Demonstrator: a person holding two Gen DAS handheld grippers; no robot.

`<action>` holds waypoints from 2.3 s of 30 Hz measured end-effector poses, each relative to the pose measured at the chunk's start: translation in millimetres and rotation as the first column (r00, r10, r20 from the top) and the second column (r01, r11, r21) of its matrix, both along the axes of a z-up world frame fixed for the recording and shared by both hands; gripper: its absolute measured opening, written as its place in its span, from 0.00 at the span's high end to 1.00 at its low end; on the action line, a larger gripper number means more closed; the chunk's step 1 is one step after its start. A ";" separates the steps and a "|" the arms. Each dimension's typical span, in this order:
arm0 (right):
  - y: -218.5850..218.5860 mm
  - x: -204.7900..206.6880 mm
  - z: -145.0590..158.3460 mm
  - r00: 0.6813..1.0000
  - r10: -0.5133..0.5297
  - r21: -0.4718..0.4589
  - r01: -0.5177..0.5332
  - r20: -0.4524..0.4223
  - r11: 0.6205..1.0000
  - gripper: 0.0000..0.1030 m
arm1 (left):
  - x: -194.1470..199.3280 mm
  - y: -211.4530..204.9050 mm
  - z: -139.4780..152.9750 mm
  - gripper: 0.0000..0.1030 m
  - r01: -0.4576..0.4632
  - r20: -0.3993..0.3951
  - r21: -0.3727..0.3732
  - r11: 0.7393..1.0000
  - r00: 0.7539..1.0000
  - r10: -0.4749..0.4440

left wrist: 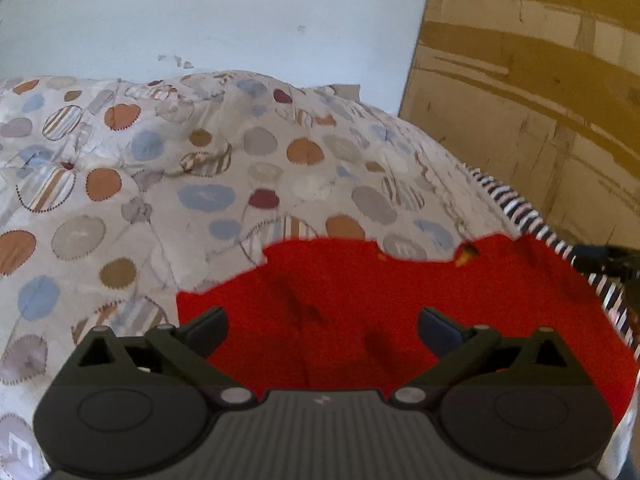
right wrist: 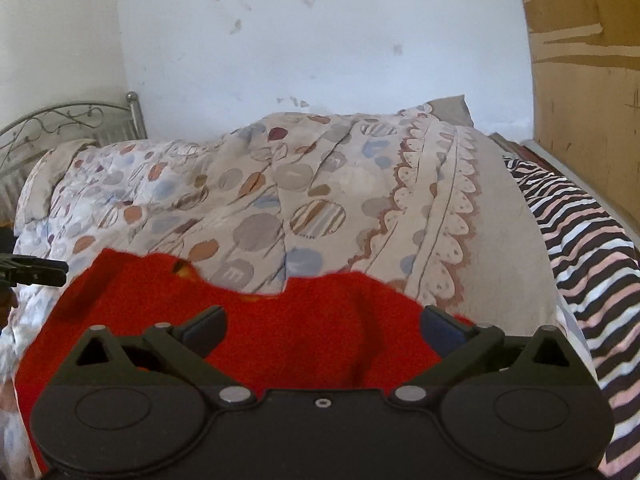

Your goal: Fold small clothes

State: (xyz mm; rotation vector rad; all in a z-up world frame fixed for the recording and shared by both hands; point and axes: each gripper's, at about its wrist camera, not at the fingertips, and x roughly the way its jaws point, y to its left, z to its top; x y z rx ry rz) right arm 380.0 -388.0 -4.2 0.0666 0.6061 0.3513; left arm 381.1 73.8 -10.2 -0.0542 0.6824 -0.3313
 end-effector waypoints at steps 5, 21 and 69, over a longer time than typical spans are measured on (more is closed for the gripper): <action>1.4 6.2 -15.9 0.998 -0.038 0.008 0.039 -0.057 0.999 0.26 | -2.4 -2.9 -3.7 0.05 -0.051 0.030 -0.010 0.999 0.998 0.052; 4.6 21.9 -40.6 0.982 -0.173 -0.048 0.170 -0.079 0.984 0.93 | 15.8 5.5 -35.1 0.26 -0.236 -0.045 0.093 0.967 0.970 0.241; 153.0 -158.9 7.2 0.971 -0.039 -0.122 0.069 0.236 0.990 0.01 | -171.3 31.8 12.6 0.00 -0.366 -0.128 -0.142 0.920 0.928 0.350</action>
